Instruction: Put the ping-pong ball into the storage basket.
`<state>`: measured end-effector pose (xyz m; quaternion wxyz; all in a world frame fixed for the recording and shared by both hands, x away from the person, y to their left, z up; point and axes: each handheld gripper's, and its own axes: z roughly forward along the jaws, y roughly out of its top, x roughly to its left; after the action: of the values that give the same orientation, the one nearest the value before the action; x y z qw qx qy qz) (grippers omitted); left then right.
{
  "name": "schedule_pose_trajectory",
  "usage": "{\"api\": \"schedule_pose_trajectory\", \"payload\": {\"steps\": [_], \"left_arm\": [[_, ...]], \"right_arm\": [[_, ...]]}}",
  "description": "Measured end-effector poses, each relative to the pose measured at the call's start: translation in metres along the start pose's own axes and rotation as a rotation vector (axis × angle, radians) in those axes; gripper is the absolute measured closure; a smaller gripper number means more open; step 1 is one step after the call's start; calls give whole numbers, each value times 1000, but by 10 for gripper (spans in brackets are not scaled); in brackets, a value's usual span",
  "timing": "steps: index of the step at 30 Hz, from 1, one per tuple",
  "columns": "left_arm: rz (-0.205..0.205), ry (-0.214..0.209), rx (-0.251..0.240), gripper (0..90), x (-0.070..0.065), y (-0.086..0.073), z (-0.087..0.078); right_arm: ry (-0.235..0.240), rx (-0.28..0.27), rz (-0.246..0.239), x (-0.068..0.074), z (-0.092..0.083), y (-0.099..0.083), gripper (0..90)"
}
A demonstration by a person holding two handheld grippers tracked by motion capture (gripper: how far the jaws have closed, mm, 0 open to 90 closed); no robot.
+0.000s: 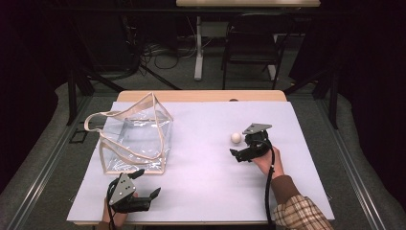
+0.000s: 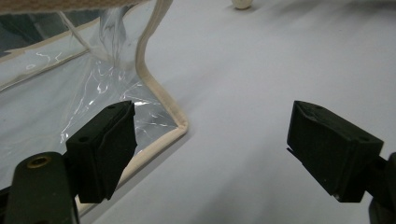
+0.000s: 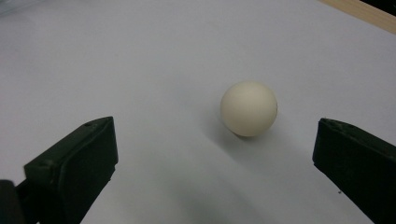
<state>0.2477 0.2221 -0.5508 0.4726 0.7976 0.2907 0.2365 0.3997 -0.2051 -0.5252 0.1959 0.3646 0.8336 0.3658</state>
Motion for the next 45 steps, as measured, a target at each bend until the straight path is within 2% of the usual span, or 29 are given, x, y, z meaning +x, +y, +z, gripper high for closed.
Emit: {"api": "schedule_pose_trajectory", "payload": {"steps": [14,16,18,20,22,27,33,45], "left_arm": [[0,0,-8,159,0,1,1],[-13,-1,-17,160,0,0,0],[-12,1,-16,159,0,0,0],[-13,2,-14,159,-1,1,0],[2,4,-15,159,-2,2,0],[-6,1,-15,159,-1,1,0],[-7,5,-22,159,0,1,-1],[-8,8,-19,159,0,1,0]], "right_arm": [[-17,10,16,-4,13,7,0],[-16,-1,31,-6,15,8,0],[-19,11,33,-7,19,10,0],[-17,2,41,-8,21,10,0],[-27,21,19,-7,26,11,0],[-28,26,32,-11,33,11,0],[-27,26,52,-16,35,9,0],[-44,30,48,-18,38,9,25]]}}
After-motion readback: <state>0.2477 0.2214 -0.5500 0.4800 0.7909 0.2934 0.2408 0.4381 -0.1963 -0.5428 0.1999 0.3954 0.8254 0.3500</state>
